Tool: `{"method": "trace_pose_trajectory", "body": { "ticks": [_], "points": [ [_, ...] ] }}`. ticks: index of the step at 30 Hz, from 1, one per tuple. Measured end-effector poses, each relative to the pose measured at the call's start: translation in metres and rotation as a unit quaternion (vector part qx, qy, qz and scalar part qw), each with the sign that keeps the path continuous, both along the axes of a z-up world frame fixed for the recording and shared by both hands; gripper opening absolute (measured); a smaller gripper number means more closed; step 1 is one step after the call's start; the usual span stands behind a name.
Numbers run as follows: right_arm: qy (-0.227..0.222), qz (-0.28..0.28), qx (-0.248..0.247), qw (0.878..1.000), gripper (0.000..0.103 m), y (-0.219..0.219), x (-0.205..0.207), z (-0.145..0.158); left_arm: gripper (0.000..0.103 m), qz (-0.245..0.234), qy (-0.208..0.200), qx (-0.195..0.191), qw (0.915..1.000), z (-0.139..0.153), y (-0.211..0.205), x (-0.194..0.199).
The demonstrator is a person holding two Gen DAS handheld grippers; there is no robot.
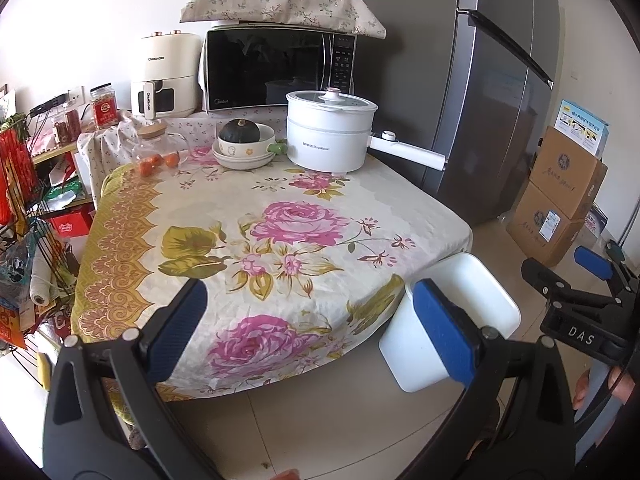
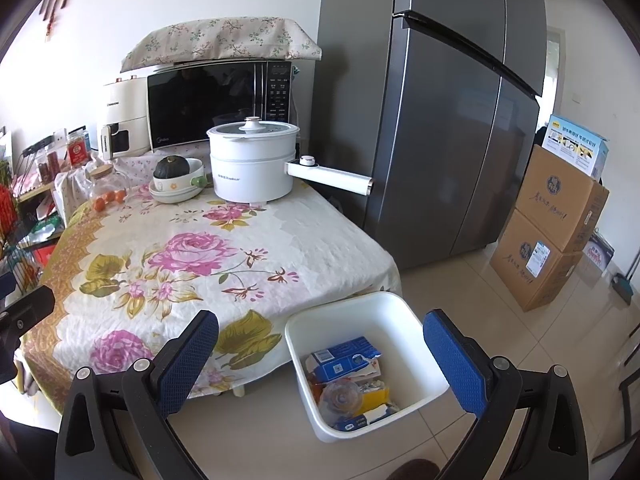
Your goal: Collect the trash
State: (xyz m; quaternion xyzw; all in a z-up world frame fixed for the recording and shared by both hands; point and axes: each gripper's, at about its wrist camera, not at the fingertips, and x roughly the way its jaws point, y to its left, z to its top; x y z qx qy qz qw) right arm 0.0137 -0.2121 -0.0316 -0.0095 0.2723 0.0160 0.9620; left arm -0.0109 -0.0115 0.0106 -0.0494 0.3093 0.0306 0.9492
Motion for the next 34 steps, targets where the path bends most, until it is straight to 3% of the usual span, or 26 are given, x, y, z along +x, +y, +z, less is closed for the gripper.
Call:
{"method": "trace_pose_trajectory", "body": {
  "ticks": [34],
  "points": [
    [0.003, -0.002, -0.003, 1.000, 0.103, 0.0003, -0.0004, -0.0023, 0.102, -0.005, 0.011, -0.016, 0.9998, -0.0037, -0.0008, 0.0022]
  ]
}}
